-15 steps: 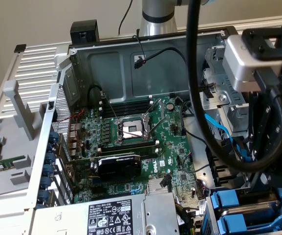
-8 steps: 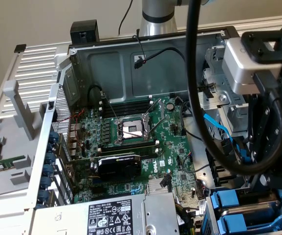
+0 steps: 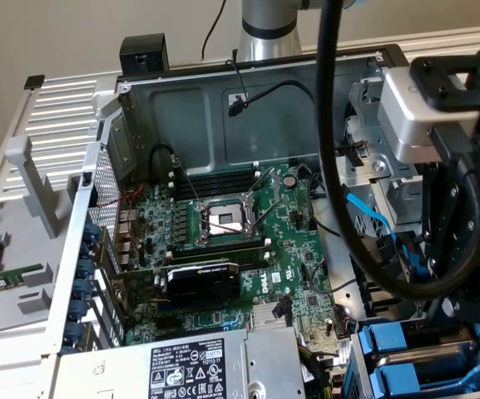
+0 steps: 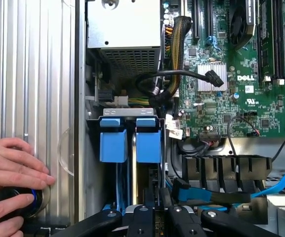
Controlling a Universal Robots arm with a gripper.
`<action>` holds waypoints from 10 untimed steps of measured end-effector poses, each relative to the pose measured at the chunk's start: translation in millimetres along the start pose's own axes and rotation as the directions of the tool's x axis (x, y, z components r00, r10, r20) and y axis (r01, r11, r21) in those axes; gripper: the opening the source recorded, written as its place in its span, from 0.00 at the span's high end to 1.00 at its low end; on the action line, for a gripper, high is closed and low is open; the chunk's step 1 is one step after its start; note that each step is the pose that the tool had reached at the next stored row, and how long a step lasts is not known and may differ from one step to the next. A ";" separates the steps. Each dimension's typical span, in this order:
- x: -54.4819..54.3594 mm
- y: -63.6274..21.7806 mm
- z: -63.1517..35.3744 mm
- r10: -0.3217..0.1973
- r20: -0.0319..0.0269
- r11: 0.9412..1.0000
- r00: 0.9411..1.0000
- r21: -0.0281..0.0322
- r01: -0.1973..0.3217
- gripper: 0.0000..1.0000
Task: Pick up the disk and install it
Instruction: 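Insert the first disk wire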
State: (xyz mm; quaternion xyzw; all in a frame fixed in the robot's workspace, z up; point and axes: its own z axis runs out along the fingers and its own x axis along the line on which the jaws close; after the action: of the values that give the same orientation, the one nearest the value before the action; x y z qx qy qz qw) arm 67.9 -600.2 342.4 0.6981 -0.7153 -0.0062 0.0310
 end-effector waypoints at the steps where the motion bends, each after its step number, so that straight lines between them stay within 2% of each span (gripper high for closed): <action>1: 0.1 0.0 0.0 0.000 0.000 1.000 1.000 0.000 0.000 0.83; 10: 0.1 0.2 0.1 0.021 0.001 1.000 1.000 0.000 -0.021 0.83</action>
State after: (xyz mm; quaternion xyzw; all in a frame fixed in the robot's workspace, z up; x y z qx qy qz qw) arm 67.7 -600.3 342.2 0.6905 -0.7226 -0.0061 0.0305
